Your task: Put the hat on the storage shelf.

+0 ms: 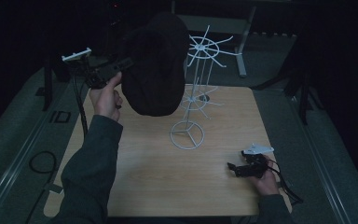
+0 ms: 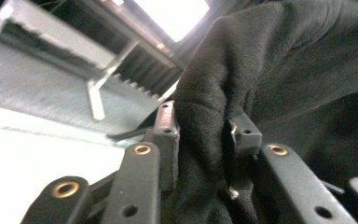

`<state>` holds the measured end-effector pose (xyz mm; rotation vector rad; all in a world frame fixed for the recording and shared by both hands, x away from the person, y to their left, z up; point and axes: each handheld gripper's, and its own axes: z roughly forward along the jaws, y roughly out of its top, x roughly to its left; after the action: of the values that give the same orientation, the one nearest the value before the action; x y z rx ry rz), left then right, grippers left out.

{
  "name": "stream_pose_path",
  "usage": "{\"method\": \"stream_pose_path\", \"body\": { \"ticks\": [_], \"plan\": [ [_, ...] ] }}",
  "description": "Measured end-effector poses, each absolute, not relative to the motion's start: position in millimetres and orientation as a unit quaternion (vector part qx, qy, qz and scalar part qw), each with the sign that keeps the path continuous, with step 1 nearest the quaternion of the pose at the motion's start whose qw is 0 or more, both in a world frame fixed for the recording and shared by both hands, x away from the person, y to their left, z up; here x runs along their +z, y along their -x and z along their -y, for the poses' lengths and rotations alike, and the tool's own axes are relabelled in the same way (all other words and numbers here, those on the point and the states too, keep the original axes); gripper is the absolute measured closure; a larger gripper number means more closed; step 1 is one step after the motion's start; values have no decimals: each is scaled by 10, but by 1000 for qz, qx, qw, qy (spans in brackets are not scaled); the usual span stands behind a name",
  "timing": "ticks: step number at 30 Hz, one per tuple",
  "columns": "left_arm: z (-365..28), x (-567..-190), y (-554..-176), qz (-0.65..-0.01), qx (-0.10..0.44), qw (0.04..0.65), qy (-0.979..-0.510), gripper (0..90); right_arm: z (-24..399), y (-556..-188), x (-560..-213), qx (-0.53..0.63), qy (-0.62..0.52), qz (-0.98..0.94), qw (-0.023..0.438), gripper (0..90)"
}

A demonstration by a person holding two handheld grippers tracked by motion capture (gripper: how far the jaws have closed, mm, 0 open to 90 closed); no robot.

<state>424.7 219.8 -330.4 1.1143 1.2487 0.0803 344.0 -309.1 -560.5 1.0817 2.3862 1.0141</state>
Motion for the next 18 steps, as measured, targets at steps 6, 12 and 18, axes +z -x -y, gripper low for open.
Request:
{"method": "stream_pose_path", "body": {
  "ticks": [6,12,18],
  "plan": [
    [-2229,-3458,-4315,-565,23,655,-501,654,3091,-3441,-5605,356,-379,-838,166,137],
    [-2190,-3484,-4353,-559,13,649,-515,579,3090,-3440,-5605,356,-380,-838,165,138],
    [-2174,-3480,-4377,-554,10,648,-522,478,3091,-3440,-5605,356,-380,-838,166,137]
  ]
}}
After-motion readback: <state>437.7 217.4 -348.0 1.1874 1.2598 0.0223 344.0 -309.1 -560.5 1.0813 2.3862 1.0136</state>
